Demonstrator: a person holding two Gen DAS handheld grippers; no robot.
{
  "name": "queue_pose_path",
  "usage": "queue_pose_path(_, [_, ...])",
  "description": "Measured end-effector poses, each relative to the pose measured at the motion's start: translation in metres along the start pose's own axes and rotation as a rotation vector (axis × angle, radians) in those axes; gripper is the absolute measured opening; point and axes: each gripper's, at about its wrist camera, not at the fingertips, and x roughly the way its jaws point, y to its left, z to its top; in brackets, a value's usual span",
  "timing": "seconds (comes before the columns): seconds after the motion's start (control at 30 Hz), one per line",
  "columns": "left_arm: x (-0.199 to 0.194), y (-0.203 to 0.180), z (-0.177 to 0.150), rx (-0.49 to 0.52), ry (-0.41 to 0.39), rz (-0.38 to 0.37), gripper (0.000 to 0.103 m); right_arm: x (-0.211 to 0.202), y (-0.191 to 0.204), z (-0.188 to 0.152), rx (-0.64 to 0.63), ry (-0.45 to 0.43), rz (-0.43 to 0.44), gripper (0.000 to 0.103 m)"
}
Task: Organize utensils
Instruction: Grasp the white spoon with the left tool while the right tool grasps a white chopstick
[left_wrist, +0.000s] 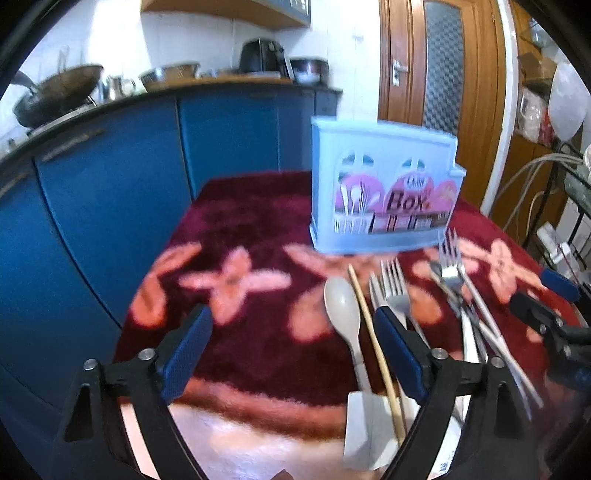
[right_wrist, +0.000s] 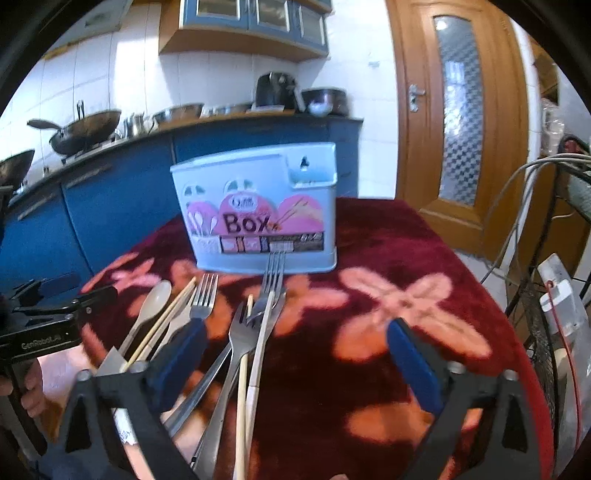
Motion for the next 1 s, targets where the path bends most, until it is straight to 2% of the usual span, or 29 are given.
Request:
queue_pose_path(0.1, [0.013, 0.002, -0.005, -0.019, 0.06, -0.017, 0.078, 0.013, 0.0, -0.002, 0.013, 0.074, 0.032, 0.072])
queue_pose_path(0.23, [0.029, 0.0, -0.011, -0.043, 0.135, -0.079, 0.068, 0.027, -0.001, -0.006, 0.022, 0.144, 0.058, 0.057])
queue_pose_path(0.3, [0.032, -0.002, -0.011, -0.041, 0.15, -0.105, 0.064, 0.031, -0.002, -0.007, 0.028, 0.169, 0.07, 0.049])
queue_pose_path(0.33, [0.034, -0.003, -0.01, -0.034, 0.161, -0.11, 0.06, 0.032, -0.003, -0.007, 0.035, 0.175, 0.08, 0.048])
queue_pose_path(0.4, [0.039, -0.006, -0.009, -0.022, 0.181, -0.122, 0.058, 0.035, -0.005, -0.005, 0.043, 0.197, 0.092, 0.038])
queue_pose_path(0.6, [0.049, -0.007, -0.001, -0.032, 0.21, -0.162, 0.046, 0.045, -0.012, -0.003, 0.064, 0.244, 0.116, 0.015])
queue_pose_path(0.67, [0.052, -0.007, 0.001, -0.044, 0.222, -0.181, 0.041, 0.045, -0.015, -0.003, 0.078, 0.247, 0.129, 0.013])
queue_pose_path(0.77, [0.053, -0.008, 0.002, -0.042, 0.224, -0.207, 0.022, 0.043, -0.019, -0.001, 0.105, 0.242, 0.148, 0.01])
queue_pose_path(1.0, [0.042, -0.007, -0.001, -0.055, 0.221, -0.221, 0.02, 0.03, -0.024, 0.004, 0.093, 0.21, 0.119, 0.006])
